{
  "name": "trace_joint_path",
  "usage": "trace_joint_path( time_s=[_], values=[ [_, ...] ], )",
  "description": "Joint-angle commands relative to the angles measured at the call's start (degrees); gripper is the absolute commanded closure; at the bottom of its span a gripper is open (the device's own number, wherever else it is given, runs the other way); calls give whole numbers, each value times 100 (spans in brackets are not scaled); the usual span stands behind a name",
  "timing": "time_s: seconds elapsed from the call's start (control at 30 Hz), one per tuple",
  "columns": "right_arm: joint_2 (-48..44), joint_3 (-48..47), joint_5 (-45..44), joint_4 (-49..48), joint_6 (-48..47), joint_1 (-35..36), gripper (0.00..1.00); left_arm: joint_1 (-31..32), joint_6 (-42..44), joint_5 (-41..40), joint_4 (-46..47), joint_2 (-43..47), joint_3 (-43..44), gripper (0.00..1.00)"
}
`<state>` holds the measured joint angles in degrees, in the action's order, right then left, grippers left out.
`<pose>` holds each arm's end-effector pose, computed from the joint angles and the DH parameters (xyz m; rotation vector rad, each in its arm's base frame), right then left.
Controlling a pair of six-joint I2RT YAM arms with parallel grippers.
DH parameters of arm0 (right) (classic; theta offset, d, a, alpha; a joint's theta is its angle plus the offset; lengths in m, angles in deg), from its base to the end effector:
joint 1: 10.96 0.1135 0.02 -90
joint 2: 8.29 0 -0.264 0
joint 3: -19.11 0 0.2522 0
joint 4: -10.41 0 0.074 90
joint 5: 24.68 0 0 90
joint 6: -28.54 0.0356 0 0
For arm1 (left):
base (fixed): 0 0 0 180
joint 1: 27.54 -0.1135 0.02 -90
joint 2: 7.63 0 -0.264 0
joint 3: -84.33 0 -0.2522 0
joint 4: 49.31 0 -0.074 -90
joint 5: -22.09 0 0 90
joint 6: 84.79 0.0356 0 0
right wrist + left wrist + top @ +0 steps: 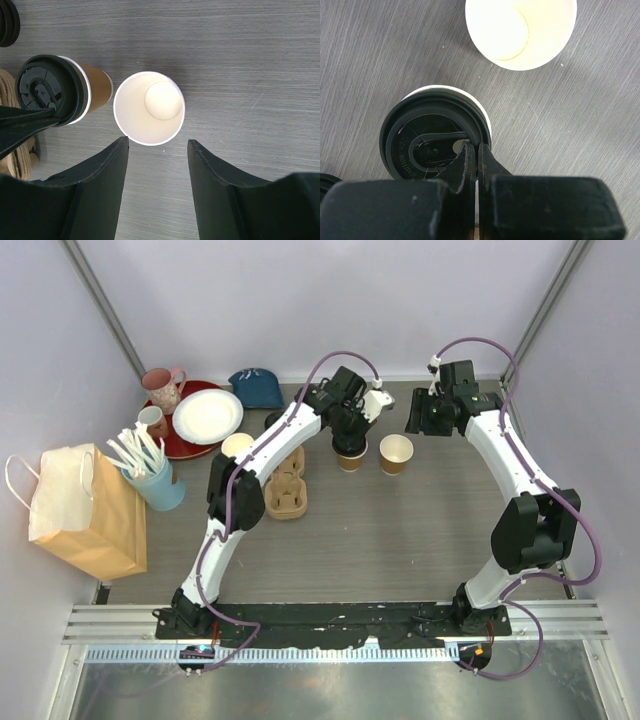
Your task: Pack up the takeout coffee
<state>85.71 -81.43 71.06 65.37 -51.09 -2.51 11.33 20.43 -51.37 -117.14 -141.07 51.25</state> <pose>0.3571 0.0567 0.3237 -0.0055 2.4283 0.2708 0.3906 -0.3278 0.2761 1.2611 2.2090 -0.5289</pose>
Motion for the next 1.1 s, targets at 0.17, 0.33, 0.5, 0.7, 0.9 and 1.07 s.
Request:
trace_joint_path(
  time_s=[0.17, 0.33, 0.5, 0.7, 0.9, 1.07],
  values=[
    [-233, 30, 138, -199, -62, -36, 44, -2, -63, 157, 62, 3, 122, 100],
    [-241, 56, 138, -199, -62, -36, 44, -2, -98, 236, 80, -85, 131, 100],
    [-233, 65, 129, -199, -70, -27, 44, 6, -134, 289, 98, -120, 131, 100],
    [-215, 74, 164, -208, -62, -27, 44, 15, -81, 280, 98, -129, 78, 100],
    [-241, 109, 165, -208, -53, -36, 44, 15, -46, 254, 28, -208, 69, 100],
    [-250, 83, 182, -208, -70, -27, 44, 15, -37, 254, -34, -68, 61, 75]
  ],
)
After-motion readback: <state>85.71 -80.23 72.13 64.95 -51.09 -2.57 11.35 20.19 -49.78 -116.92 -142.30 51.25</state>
